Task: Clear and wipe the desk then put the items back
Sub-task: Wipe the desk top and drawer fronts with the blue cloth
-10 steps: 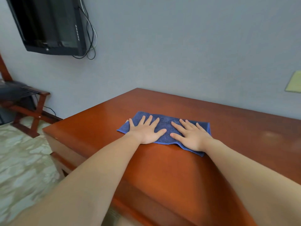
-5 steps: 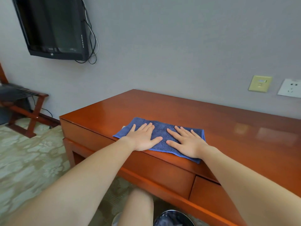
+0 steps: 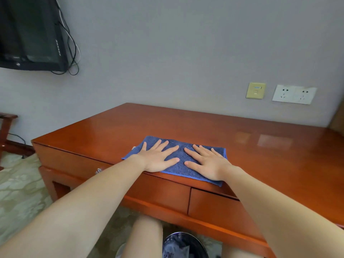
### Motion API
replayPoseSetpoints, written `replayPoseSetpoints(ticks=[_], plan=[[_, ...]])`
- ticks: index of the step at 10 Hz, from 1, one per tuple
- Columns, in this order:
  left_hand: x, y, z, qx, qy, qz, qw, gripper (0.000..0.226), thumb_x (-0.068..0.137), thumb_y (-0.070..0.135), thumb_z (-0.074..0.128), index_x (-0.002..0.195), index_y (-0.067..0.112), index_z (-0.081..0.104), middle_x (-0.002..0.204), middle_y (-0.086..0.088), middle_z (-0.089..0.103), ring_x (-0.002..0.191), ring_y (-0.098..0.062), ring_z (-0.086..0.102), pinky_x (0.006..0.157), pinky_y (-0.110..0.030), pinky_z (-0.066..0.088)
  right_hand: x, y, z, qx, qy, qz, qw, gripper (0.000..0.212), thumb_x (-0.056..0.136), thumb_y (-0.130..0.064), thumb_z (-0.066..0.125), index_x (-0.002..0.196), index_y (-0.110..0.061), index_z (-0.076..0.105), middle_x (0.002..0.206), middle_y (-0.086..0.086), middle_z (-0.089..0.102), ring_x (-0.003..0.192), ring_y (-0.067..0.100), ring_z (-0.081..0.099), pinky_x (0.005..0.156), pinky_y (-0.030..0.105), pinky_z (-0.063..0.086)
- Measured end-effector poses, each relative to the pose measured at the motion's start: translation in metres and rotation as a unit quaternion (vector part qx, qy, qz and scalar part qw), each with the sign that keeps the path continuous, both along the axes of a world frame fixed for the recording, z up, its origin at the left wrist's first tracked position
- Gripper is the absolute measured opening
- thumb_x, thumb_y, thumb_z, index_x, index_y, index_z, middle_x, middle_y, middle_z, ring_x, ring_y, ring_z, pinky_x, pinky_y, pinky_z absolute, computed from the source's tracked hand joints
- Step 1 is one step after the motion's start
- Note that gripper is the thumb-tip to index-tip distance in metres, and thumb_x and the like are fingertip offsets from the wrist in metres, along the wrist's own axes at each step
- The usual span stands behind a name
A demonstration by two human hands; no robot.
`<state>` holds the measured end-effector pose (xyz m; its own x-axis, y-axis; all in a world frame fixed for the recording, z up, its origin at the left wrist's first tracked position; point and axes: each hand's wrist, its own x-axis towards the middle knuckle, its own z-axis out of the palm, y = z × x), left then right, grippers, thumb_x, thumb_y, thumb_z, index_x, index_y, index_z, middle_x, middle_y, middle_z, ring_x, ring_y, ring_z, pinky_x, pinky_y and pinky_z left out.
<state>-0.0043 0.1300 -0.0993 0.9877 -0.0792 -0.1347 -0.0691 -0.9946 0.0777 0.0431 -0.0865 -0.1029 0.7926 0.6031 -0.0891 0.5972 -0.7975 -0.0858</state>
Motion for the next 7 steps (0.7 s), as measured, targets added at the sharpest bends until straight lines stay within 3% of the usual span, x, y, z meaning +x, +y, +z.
replayPoseSetpoints(ticks=[5, 7], plan=[[0.137, -0.027, -0.004, -0.011, -0.029, -0.041, 0.999, 0.062, 0.091, 0.074, 0.015, 0.146, 0.057, -0.005, 0.162, 0.010, -0.011, 0.149, -0.015, -0.013, 0.115, -0.060, -0.010, 0.115, -0.031, 0.004, 0.014, 0.004, -0.053, 0.999, 0.064, 0.093, -0.070, 0.018, 0.151, -0.047, 0.000, 0.163, -0.009, -0.005, 0.149, 0.012, -0.007, 0.121, 0.041, -0.006], [0.207, -0.035, -0.002, -0.025, -0.031, -0.047, 0.998, 0.069, 0.091, 0.074, 0.018, 0.150, 0.048, -0.005, 0.162, 0.011, -0.010, 0.149, -0.012, -0.011, 0.116, -0.058, -0.010, 0.183, -0.037, 0.006, 0.029, 0.023, -0.079, 0.996, 0.068, 0.093, -0.070, 0.017, 0.152, -0.043, 0.000, 0.162, -0.010, -0.004, 0.149, 0.010, -0.007, 0.121, 0.042, -0.005]])
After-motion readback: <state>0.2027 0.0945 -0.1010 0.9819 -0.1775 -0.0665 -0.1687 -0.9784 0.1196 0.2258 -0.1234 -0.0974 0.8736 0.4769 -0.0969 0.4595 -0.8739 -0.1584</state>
